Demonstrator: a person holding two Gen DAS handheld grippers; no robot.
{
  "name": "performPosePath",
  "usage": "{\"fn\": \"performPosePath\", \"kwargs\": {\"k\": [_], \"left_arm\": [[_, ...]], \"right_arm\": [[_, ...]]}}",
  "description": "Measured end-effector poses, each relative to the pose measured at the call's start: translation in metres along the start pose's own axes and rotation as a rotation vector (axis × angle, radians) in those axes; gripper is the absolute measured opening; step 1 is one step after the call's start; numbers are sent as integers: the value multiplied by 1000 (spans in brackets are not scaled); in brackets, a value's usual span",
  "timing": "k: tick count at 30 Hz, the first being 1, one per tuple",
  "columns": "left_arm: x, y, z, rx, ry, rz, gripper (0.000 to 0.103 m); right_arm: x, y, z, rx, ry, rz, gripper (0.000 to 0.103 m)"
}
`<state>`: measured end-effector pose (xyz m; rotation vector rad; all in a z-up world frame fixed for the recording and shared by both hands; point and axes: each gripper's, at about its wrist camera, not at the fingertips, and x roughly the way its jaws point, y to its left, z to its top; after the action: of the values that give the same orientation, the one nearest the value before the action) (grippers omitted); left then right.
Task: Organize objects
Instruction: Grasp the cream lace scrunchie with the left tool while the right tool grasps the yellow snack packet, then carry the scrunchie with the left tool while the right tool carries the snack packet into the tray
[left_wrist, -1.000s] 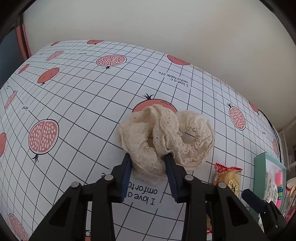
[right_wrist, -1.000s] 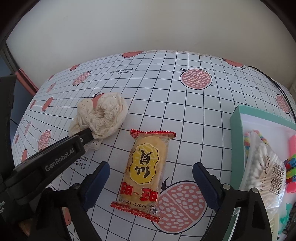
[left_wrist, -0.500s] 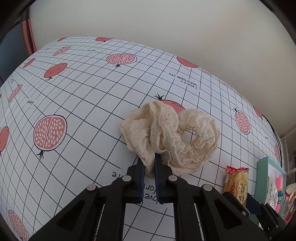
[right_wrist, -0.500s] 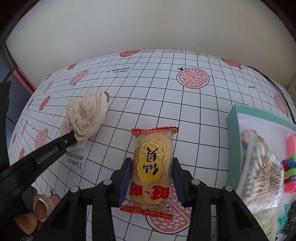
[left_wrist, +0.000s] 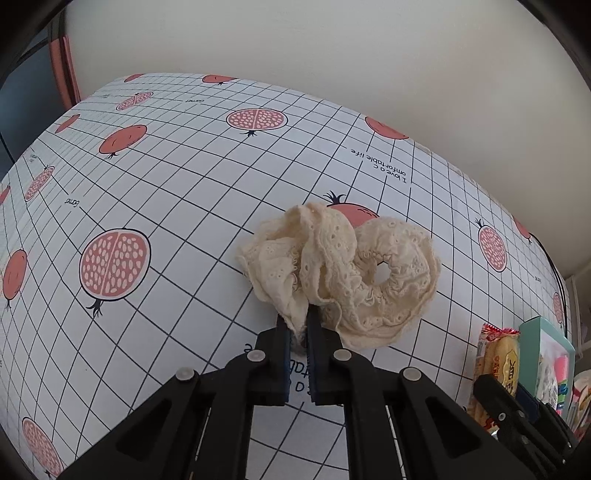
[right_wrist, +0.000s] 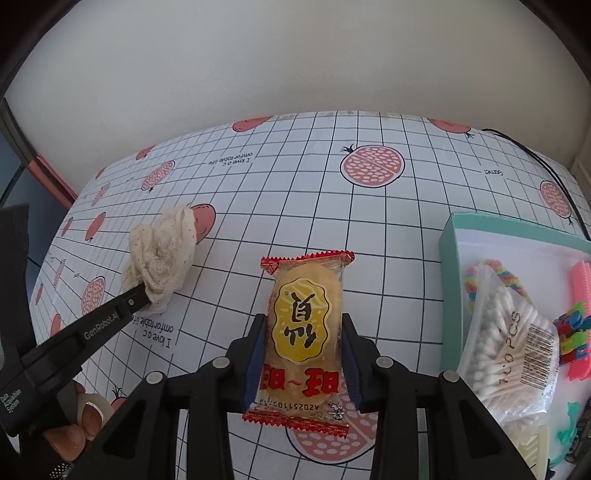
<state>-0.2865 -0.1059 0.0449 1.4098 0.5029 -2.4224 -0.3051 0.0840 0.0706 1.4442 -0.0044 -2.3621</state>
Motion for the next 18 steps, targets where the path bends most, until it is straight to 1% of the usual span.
{"fn": "performPosePath", "kwargs": {"k": [9,18], "left_arm": [[-32,3,12,-16,-84,-2,6],[-74,-5,22,-10,-181,-15,6]], "right_arm": [[-28,-6,10,16,-64,9,39],[-52,-28,13,46,-96,-5,39]]}}
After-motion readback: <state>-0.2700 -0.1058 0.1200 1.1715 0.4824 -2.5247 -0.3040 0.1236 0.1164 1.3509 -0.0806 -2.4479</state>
